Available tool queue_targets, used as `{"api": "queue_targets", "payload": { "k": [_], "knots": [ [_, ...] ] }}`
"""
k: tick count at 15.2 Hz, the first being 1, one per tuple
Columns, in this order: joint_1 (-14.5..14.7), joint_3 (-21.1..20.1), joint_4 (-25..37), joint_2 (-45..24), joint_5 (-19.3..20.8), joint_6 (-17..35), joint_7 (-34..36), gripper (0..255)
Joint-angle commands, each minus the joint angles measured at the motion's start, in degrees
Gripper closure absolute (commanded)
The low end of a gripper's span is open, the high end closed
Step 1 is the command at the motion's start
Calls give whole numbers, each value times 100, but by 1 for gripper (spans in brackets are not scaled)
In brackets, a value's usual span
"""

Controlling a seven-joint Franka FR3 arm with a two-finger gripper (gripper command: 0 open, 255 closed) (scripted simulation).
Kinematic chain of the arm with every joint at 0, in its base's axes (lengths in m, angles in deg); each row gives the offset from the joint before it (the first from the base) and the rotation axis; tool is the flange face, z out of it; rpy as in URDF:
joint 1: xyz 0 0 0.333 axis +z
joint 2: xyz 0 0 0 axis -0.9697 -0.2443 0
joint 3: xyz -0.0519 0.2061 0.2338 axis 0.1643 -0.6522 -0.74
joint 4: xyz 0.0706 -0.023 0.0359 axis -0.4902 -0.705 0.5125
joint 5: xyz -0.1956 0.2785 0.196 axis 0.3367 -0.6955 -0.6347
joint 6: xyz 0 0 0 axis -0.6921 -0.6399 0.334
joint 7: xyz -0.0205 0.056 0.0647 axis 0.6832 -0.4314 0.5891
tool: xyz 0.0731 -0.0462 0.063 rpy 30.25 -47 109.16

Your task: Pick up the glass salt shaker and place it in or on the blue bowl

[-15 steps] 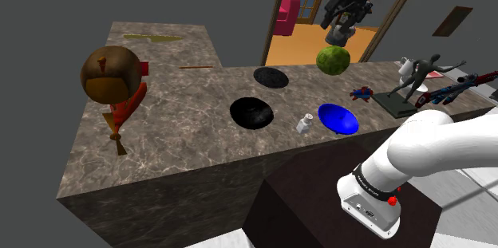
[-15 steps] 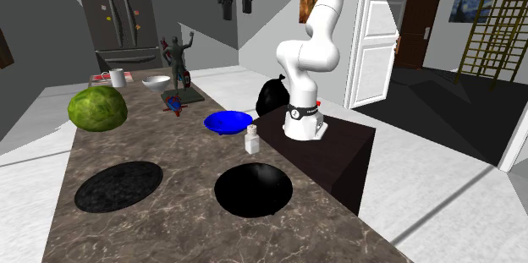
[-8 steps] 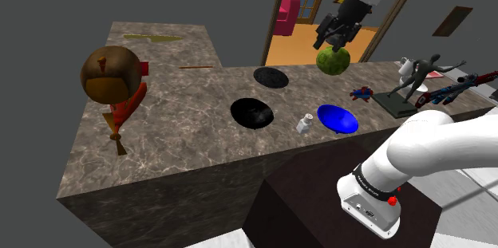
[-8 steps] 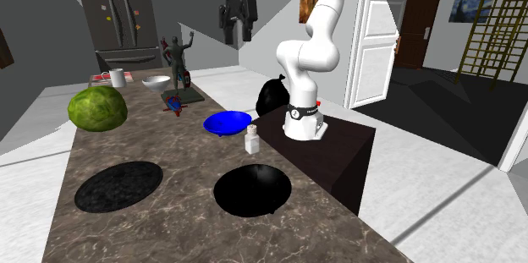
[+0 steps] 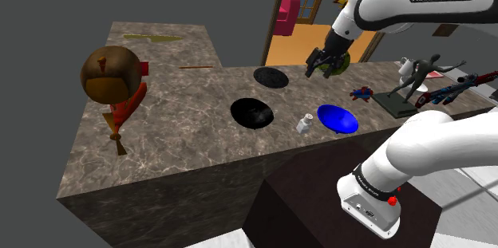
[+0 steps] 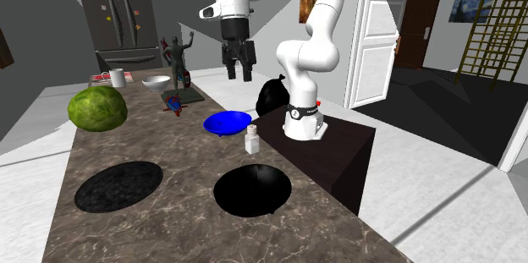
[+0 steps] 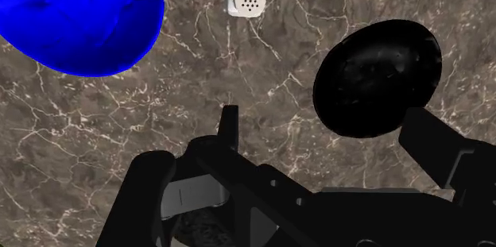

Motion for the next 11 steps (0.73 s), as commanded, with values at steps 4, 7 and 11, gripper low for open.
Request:
{"api": "queue_targets", "payload": {
  "k": [4, 7, 11],
  "knots": [
    [-46, 47, -660, -414, -6, 791, -47, 0],
    [-64, 85, -997, -750, -21, 1293, -89, 0],
    [-63, 154, -1369, -1346, -76, 2033, -171, 0]
  ]
}}
